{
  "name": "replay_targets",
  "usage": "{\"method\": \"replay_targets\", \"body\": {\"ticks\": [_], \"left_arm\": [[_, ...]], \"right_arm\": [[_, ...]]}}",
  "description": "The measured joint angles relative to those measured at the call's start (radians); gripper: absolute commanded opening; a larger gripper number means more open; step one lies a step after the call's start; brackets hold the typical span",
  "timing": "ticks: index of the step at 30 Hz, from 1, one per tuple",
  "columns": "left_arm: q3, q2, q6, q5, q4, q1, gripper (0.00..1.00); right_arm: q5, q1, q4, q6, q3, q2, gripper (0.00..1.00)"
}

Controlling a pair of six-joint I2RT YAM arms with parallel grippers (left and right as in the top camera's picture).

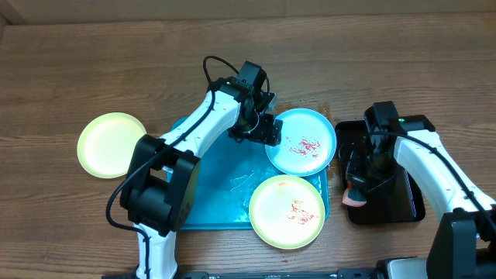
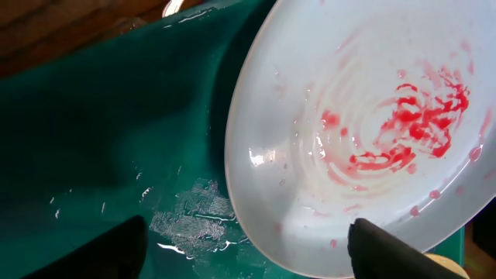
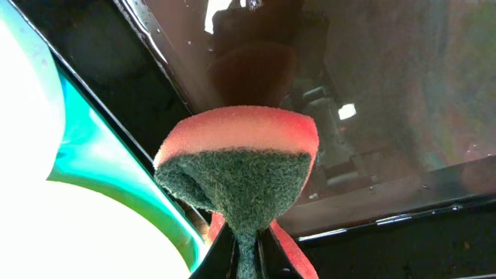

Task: Clean dirty plates on tray and stack at the side
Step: 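Reach the left gripper to the light-blue plate's left rim and grip it, then pick up the sponge with the right gripper and bring it onto the light-blue plate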

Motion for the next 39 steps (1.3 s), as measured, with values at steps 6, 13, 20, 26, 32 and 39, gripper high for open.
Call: {"method": "replay_targets", "body": {"ticks": [6,13,20,26,32,39], "left_arm": [[0.000,0.000,-0.048,-0.034,0.001,0.000,0.79],[0.001,0.016,-0.097,-0.047,0.027,-0.005,0.80],[0.009,0.071,-0.113,0.047,0.079,-0.023,0.66],[0.009,0.094,-0.132,0.076,0.097,-0.028,0.28],[0.009,0.097,-0.138,0.082,0.100,-0.028,0.63],[0.021,0.100,-0.159,0.064,0.094,-0.023,0.04]], "right_arm": [[0.000,0.000,0.002,-0.001,0.000,0.000,0.04],[0.000,0.000,0.006,-0.001,0.000,0.000,0.04],[0.000,0.000,0.006,-0.001,0.000,0.000,0.04],[0.000,0.000,0.006,-0.004,0.000,0.000,0.04],[0.000,0.000,0.004,-0.004,0.000,0.000,0.04],[0.000,0.000,-0.001,-0.005,0.000,0.000,0.04]]}}
